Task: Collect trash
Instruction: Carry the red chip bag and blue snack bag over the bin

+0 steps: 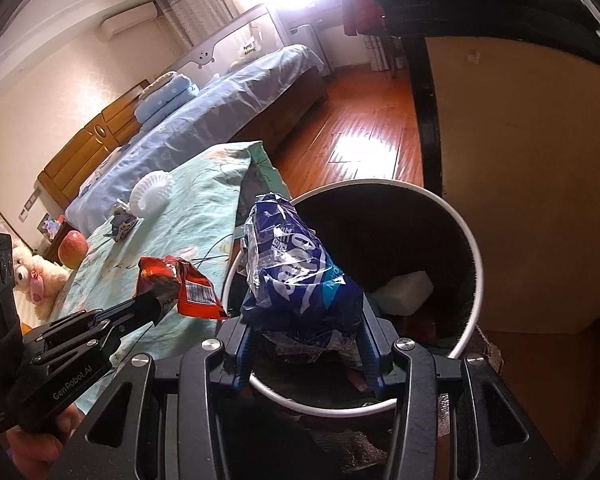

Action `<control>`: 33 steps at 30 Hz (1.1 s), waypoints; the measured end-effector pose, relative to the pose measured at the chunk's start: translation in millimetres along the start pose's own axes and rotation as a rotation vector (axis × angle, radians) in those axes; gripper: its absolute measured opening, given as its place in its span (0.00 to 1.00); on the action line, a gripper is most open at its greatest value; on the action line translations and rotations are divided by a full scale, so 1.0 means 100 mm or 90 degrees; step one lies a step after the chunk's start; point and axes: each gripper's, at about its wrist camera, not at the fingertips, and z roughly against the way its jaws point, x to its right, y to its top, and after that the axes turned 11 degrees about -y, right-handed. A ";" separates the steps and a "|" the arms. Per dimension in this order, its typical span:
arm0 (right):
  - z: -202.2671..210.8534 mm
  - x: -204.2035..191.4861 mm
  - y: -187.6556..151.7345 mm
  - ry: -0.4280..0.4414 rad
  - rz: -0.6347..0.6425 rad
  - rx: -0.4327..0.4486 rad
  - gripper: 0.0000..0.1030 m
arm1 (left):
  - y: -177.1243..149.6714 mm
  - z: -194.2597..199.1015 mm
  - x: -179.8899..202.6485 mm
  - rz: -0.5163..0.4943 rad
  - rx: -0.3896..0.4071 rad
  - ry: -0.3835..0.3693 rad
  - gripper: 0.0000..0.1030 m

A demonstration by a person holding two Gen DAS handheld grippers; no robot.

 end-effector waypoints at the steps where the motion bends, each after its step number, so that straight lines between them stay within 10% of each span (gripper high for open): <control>1: 0.00 0.00 0.01 -0.001 -0.001 0.000 0.44 | 0.01 -0.02 0.02 -0.003 -0.001 0.000 0.03; 33: -0.10 0.25 0.15 -0.028 -0.008 -0.010 0.44 | 0.23 -0.37 0.19 -0.021 -0.038 -0.015 0.03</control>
